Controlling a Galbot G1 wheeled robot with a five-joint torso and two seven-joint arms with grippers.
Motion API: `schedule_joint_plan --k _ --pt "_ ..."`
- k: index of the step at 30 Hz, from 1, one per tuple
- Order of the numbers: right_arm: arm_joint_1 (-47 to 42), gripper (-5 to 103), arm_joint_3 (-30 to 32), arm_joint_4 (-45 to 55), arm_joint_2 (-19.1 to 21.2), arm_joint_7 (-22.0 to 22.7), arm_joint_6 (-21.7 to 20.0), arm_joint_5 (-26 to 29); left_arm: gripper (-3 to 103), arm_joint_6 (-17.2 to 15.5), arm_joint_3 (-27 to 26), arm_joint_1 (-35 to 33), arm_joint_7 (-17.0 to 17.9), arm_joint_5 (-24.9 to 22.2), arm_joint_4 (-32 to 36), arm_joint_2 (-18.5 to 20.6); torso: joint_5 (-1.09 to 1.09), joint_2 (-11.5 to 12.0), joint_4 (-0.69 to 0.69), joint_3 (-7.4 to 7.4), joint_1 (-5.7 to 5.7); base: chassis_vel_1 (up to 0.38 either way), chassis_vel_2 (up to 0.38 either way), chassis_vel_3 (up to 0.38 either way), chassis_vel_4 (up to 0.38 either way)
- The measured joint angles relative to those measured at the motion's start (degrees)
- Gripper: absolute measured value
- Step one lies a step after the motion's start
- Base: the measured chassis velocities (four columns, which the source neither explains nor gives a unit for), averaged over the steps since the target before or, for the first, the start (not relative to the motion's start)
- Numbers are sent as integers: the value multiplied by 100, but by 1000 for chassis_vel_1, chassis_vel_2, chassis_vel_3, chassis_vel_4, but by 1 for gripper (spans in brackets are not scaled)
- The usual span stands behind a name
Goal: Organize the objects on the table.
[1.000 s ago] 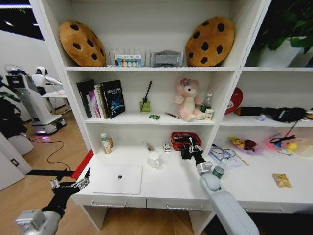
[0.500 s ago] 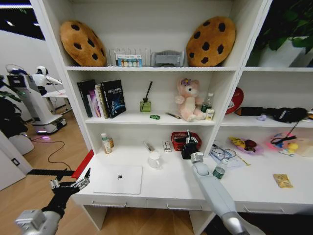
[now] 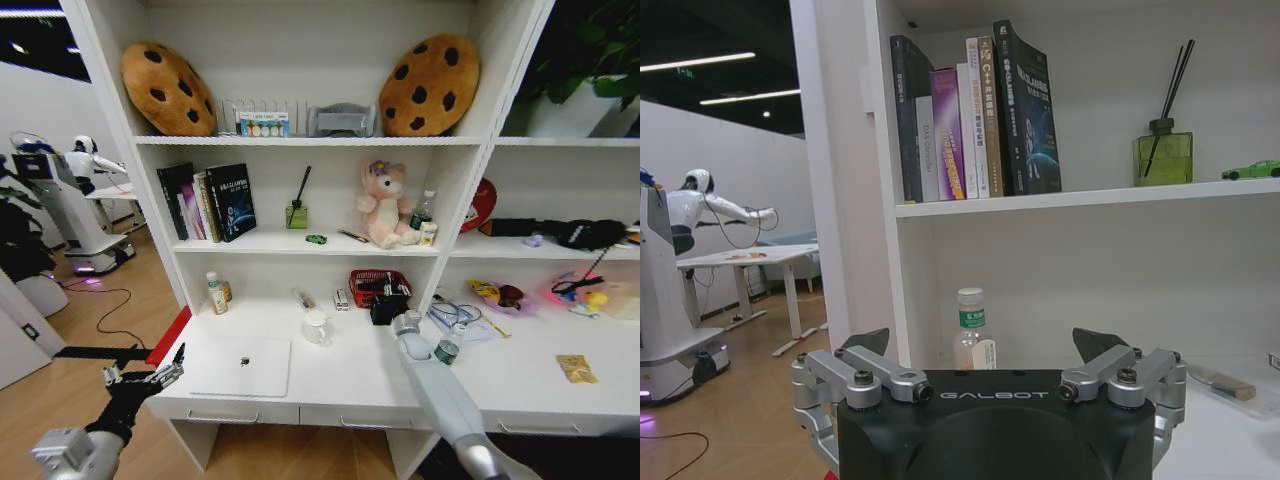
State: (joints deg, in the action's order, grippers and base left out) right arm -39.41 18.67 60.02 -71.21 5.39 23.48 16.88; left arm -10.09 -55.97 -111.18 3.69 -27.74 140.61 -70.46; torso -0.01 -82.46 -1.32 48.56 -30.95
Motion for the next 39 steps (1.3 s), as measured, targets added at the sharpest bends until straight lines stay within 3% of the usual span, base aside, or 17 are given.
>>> schedule_joint_plan --k 2,5,7,10,13,21,23,24,26,28,29,30,31,33,39 --pt "-104 62 -20 144 55 -54 30 44 100 0 0 0 0 0 0 0 1 0 1 0 0 0 0 0 0" --pt "-249 68 -36 351 140 -109 19 157 100 0 0 0 0 0 0 0 0 0 2 0 0 0 0 0 0" --pt "-791 79 -68 1160 476 -200 -187 506 100 0 0 0 0 0 0 0 1 0 -2 0 0 0 0 0 0" --pt "-1039 85 -59 1480 623 -210 -250 591 100 0 0 0 1 0 0 0 -2 0 -3 -1 1 0 0 0 0" --pt "-1712 98 53 2336 996 -213 -405 755 100 0 0 -1 0 0 0 0 -1 -1 -2 -1 1 0 0 0 0" --pt "-2810 100 306 3781 1311 30 -824 1116 100 0 0 0 0 0 0 0 0 -1 0 -1 1 0 0 0 0" --pt "-3304 100 437 4297 1410 535 -1314 1170 100 0 0 0 0 0 0 0 0 -1 -2 -1 1 0 0 0 0" --pt "-3304 100 437 4297 1410 535 -1314 1170 100 0 0 0 0 0 0 0 0 -1 -2 -1 1 0 0 0 0" --pt "-3648 100 533 4709 1493 1212 -2293 1684 100 0 0 0 0 0 0 0 1 -1 -2 -1 1 0 0 0 0" --pt "-3688 100 551 4760 1506 1299 -2456 1801 100 0 0 0 0 0 0 0 1 -1 -2 0 1 0 0 0 0" --pt "-3772 100 613 4876 1561 1555 -3011 2277 100 0 0 -1 0 0 0 0 0 -1 -2 -1 1 0 0 0 0" --pt "-3772 100 613 4876 1561 1555 -3011 2277 100 0 0 -1 0 0 0 0 0 -1 -2 -1 1 0 0 0 0" --pt "-3741 100 644 4835 1629 1670 -3415 2549 100 0 0 0 1 0 0 0 1 -1 -1 0 1 0 0 0 0" --pt "-3626 100 647 4724 1701 1694 -3681 2755 100 0 0 0 1 0 0 0 1 0 0 0 1 0 0 0 0" --pt "-3136 100 548 4294 1900 1618 -4263 3317 100 0 0 0 0 0 0 0 0 0 0 0 0 0 0 0 0"
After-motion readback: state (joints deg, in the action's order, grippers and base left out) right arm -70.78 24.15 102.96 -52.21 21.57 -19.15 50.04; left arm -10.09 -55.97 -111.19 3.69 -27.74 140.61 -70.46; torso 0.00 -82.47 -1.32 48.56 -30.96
